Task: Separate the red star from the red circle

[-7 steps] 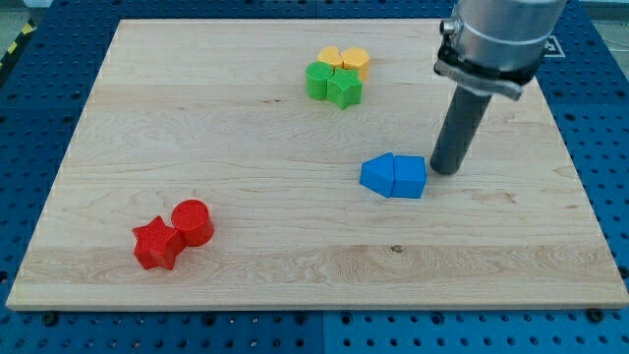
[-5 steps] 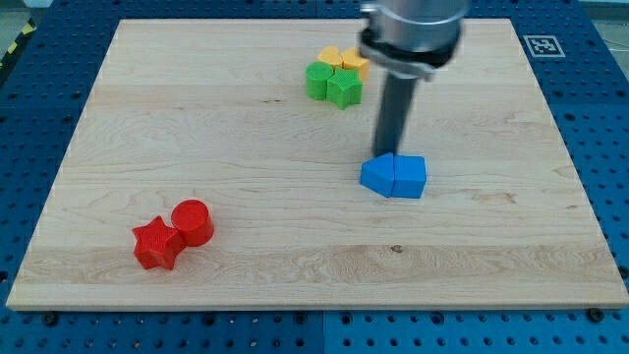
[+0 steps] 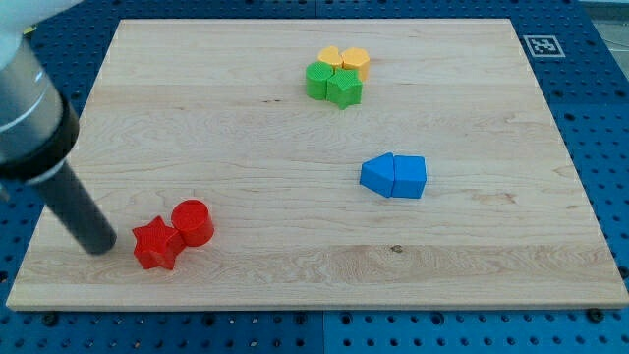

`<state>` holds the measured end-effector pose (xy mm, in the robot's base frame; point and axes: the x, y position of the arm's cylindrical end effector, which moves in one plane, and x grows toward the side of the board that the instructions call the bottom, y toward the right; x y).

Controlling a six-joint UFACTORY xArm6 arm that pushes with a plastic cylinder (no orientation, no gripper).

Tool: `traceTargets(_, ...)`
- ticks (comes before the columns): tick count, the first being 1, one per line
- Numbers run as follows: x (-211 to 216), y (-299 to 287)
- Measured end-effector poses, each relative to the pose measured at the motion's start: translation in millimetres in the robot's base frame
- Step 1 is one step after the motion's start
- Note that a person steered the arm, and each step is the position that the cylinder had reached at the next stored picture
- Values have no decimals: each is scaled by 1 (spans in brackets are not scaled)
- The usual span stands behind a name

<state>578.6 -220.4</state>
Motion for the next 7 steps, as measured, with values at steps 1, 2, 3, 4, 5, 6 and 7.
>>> traceTargets(1,15,33)
traceTargets(2,11,93)
traceTargets(3,4,127)
traceTargets(4,6,93)
traceTargets(5,1,68)
traceTargets(6,-13,88)
traceTargets(7,-23,127)
